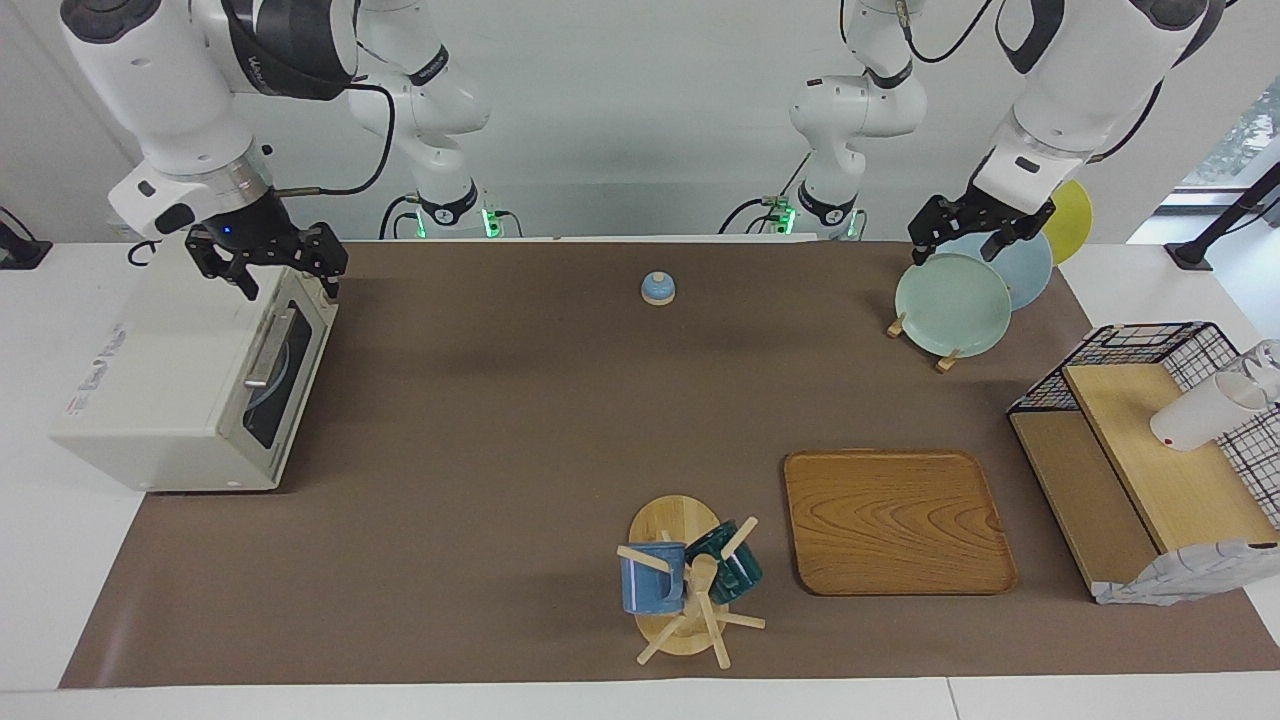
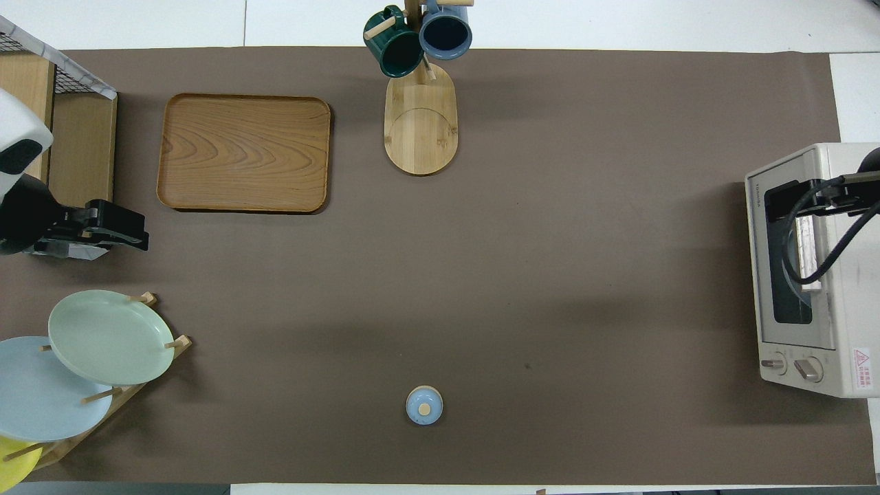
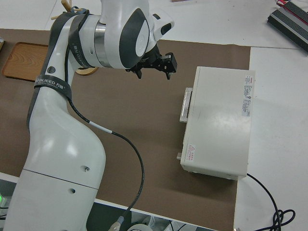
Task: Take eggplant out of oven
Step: 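Reach the right gripper into the open toaster oven toward the plate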
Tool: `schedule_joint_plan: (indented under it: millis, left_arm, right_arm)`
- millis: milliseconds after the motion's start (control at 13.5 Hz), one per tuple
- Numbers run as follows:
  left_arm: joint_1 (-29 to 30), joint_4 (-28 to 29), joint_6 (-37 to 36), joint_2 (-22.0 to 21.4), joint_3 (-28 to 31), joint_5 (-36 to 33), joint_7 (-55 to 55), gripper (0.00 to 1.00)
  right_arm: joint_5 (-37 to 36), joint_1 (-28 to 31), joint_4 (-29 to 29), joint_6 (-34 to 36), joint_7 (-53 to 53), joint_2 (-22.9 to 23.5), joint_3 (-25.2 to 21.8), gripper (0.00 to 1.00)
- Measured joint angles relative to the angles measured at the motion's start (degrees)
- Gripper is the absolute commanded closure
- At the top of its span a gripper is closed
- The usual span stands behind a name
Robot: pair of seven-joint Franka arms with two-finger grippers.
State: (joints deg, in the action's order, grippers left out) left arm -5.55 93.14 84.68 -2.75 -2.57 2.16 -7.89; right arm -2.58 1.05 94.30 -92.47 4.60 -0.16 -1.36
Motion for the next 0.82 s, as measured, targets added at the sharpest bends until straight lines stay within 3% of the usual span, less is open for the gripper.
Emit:
schedule_joint_plan:
  millis: [297, 446, 520, 817]
  left_arm:
    - [0.0, 0.0, 0.0, 0.0, 0.0, 0.0, 0.0, 0.0]
    - [0.0, 0.0, 0.0, 0.0, 0.0, 0.0, 0.0, 0.0]
    - [0.0, 0.0, 0.0, 0.0, 0.0, 0.0, 0.0, 0.0]
    - [0.0, 0.0, 0.0, 0.0, 0.0, 0.0, 0.0, 0.0]
  right_arm:
    - [0.0, 0.0, 0.1, 0.0, 0.0, 0.0, 0.0, 0.0]
    - [0.0, 0.1, 0.1, 0.0, 0.3, 0.0, -0.1, 0.7]
    - [0.0, 0.1, 0.3, 0.0, 0.9, -0.1, -0.1, 0.97]
    - [0.0, 1.9, 7.0, -5.0, 2.1, -2.1, -0.4, 1.0]
